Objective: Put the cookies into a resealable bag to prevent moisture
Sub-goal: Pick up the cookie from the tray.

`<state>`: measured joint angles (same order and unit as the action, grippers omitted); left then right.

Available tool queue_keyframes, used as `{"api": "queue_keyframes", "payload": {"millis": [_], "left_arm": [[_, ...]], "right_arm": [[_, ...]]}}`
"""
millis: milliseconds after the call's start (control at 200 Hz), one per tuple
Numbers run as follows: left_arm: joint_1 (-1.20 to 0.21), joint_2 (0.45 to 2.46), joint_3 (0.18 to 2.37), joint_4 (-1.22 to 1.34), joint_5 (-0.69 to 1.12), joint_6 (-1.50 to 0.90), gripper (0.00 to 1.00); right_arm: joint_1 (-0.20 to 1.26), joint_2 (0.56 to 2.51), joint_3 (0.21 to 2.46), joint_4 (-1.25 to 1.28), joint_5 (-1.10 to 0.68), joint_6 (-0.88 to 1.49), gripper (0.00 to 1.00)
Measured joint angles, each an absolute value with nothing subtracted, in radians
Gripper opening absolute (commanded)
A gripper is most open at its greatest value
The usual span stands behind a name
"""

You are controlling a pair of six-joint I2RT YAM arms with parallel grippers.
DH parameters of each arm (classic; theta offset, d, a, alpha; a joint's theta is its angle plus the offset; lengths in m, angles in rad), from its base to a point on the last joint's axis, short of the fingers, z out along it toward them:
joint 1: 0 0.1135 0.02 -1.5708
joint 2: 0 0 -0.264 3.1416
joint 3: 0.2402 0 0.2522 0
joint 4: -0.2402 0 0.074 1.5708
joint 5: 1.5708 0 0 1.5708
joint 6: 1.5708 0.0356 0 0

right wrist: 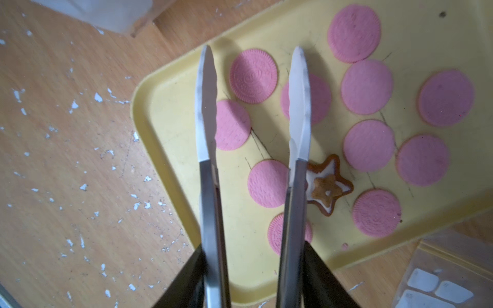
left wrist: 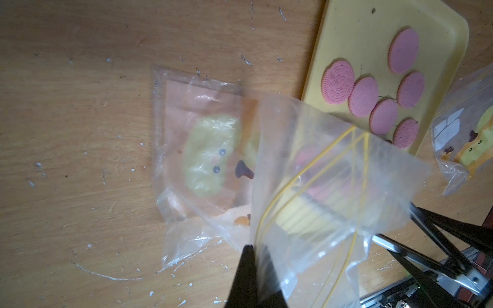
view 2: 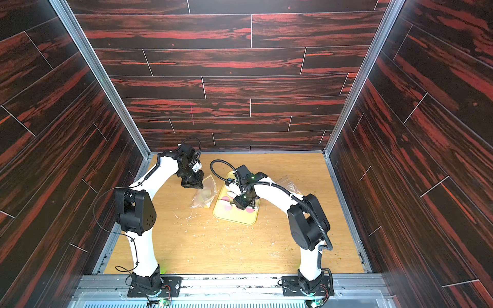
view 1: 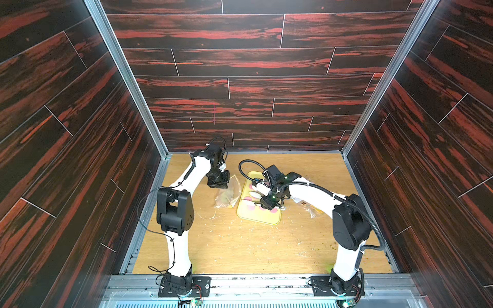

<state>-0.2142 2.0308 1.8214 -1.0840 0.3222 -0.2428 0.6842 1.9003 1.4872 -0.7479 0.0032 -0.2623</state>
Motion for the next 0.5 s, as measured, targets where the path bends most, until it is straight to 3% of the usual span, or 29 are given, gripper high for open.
{"api": "queue_keyframes", "payload": {"millis": [496], "left_arm": [[-0.214, 2.045, 1.824, -1.089, 0.322, -0.235, 0.00]], "right_arm": [[0.712, 1.902, 1.434, -0.767, 0.063, -0.253, 0.52]]}}
